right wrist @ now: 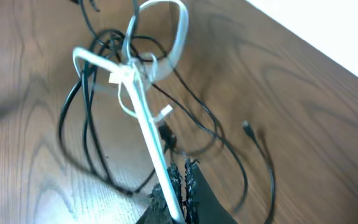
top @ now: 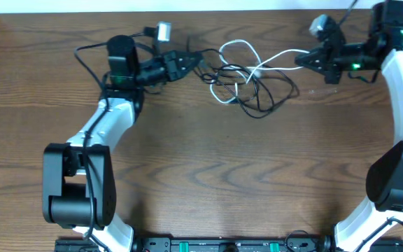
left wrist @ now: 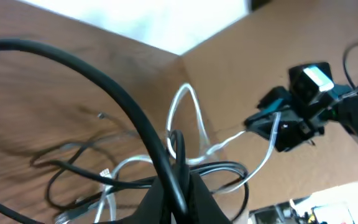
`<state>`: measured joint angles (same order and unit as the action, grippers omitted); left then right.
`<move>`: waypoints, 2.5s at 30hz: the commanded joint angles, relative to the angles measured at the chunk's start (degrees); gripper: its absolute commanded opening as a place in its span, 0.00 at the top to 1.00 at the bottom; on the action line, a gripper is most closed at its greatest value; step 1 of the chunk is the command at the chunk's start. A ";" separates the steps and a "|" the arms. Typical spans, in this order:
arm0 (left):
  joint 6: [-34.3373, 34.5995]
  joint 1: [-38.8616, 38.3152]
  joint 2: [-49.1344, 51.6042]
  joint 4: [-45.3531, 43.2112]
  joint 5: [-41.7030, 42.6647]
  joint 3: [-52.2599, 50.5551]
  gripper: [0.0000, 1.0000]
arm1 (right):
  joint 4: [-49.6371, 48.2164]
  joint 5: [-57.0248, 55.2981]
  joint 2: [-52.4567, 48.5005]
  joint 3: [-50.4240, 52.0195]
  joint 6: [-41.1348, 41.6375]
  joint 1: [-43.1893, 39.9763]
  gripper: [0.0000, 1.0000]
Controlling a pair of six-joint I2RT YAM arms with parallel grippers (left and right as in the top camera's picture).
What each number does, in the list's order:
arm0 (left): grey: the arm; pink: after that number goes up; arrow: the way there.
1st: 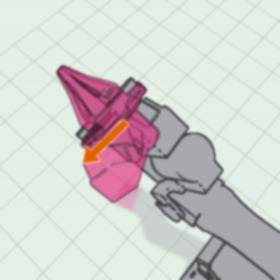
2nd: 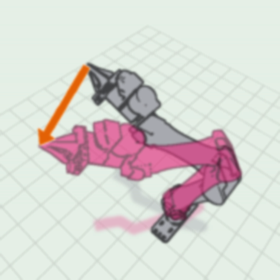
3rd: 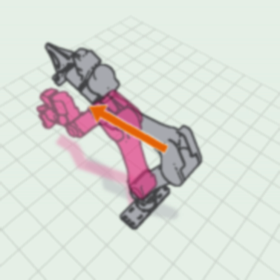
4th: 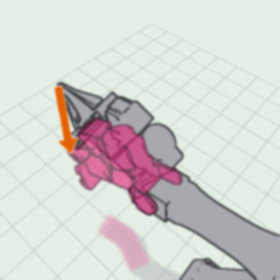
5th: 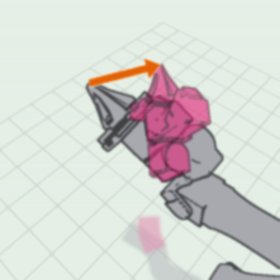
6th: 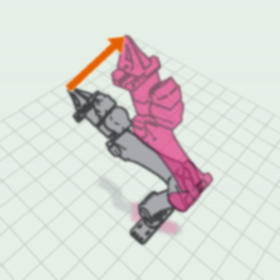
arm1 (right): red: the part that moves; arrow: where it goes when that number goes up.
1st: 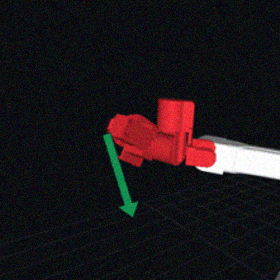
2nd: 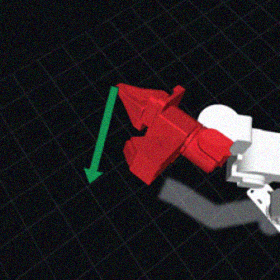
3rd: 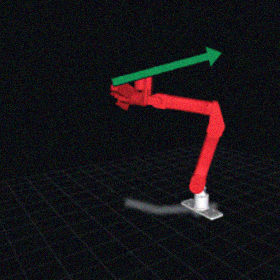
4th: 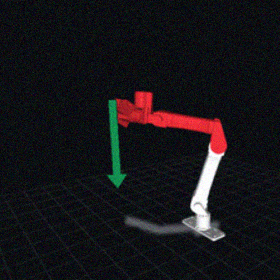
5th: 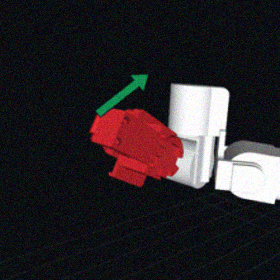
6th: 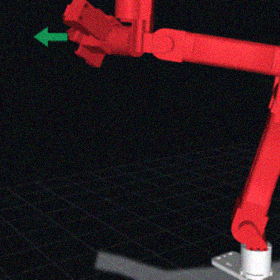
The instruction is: Untangle cables
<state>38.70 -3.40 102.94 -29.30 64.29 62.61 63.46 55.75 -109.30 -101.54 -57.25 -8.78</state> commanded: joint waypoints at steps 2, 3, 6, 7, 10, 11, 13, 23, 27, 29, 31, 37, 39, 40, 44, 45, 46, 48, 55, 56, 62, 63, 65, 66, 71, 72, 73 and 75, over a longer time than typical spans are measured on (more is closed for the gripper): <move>-2.29 3.85 -1.14 2.78 -0.50 0.63 0.92 | 0.22 3.61 0.28 -0.31 2.16 -4.37 0.99; -2.29 4.31 -1.14 3.30 -0.50 0.63 0.92 | 0.28 4.50 0.28 -0.31 2.16 -5.05 0.99; -2.29 5.18 -1.14 3.58 -0.50 0.63 0.92 | 0.31 5.73 0.31 -0.31 2.14 -6.56 0.99; -2.29 5.35 -1.14 3.56 -0.52 0.63 0.92 | 0.26 5.73 0.28 -0.31 2.16 -6.95 0.99; -3.74 5.92 -1.14 3.56 -0.52 0.63 0.92 | 0.20 5.70 0.28 -0.31 2.16 -8.15 0.99; -4.68 6.19 -1.14 3.56 -0.52 0.63 0.92 | 0.17 5.70 0.28 -0.31 2.16 -8.68 0.99; -6.93 7.02 -1.14 3.56 -0.55 0.63 0.92 | 0.20 5.68 0.28 -0.31 2.16 -10.16 0.99; -9.97 15.74 -1.14 3.58 -2.43 0.63 0.92 | 0.22 4.17 0.28 -0.31 4.57 -20.61 0.99; -9.97 18.84 -1.14 4.02 -2.43 0.63 0.92 | -0.68 4.20 0.28 -0.31 6.67 -25.44 0.99; -9.97 19.82 -1.14 4.90 -2.43 0.63 0.92 | -0.85 4.22 0.28 -0.31 8.07 -27.54 0.99; -9.97 20.22 -1.14 6.19 -2.45 0.63 0.92 | -0.74 4.09 0.28 -0.31 8.66 -29.18 0.99; -9.99 20.33 -1.14 6.78 -3.32 0.63 0.92 | -1.11 1.18 0.28 -0.31 9.68 -32.61 0.99; -9.99 20.44 -1.14 6.78 -4.42 0.63 0.92 | -1.64 1.20 0.31 -0.31 10.01 -33.81 0.99; -10.01 20.48 -1.14 6.75 -5.22 0.63 0.92 | -2.10 1.20 0.31 -0.31 10.62 -34.36 0.99; -10.01 20.85 -1.14 6.78 -8.11 0.63 0.92 | -2.84 1.84 0.28 -0.31 11.63 -37.05 0.99; -9.99 20.94 -1.14 6.78 -8.48 0.63 0.92 | -2.84 1.81 0.31 -0.31 11.87 -37.81 0.99; -10.01 20.98 -1.14 6.75 -8.52 0.61 0.92 | -2.84 1.81 0.28 -0.31 12.02 -38.29 0.99; -10.01 21.20 -1.14 6.80 -8.85 0.63 0.92 | -2.86 1.84 0.28 -0.31 12.04 -39.26 0.99; -9.92 20.92 -1.14 7.80 -8.59 0.63 0.92 | -2.56 2.78 0.31 -0.31 12.70 -40.54 0.99; -9.92 20.65 -1.14 7.96 -8.11 0.63 0.92 | -2.29 3.02 0.28 -0.31 12.70 -40.22 0.99; -7.76 18.21 -1.14 8.63 -7.80 0.63 0.92 | -0.66 3.10 0.28 -0.31 12.66 -36.50 0.53; -7.78 17.75 -1.14 8.63 -7.80 0.63 0.92 | -0.55 3.10 0.31 -0.28 12.66 -35.69 0.44; -7.78 16.98 -1.14 8.66 -7.82 0.63 0.92 | 0.11 3.08 0.28 -0.28 12.63 -33.79 0.22; -7.78 16.68 -1.14 8.66 -7.82 0.63 0.92 | 0.61 3.10 0.28 -0.28 12.66 -32.68 0.12; -7.76 14.80 -1.14 8.66 -7.82 0.63 0.92 | 2.60 3.06 0.28 -0.15 12.66 -26.01 0.01; -7.76 14.29 -1.14 8.66 -7.82 0.63 0.92 | 2.60 3.06 0.28 -0.02 12.66 -24.68 0.01; -7.74 13.53 -1.14 8.66 -7.80 0.63 0.92 | 2.60 2.82 0.28 0.17 12.68 -22.23 0.01; -6.38 12.68 -1.14 8.63 -7.80 0.63 0.92 | 2.56 1.77 0.24 0.76 12.72 -18.95 0.01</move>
<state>30.37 10.90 102.94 -20.73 55.77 62.61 65.82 57.14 -109.30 -101.51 -44.56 -32.45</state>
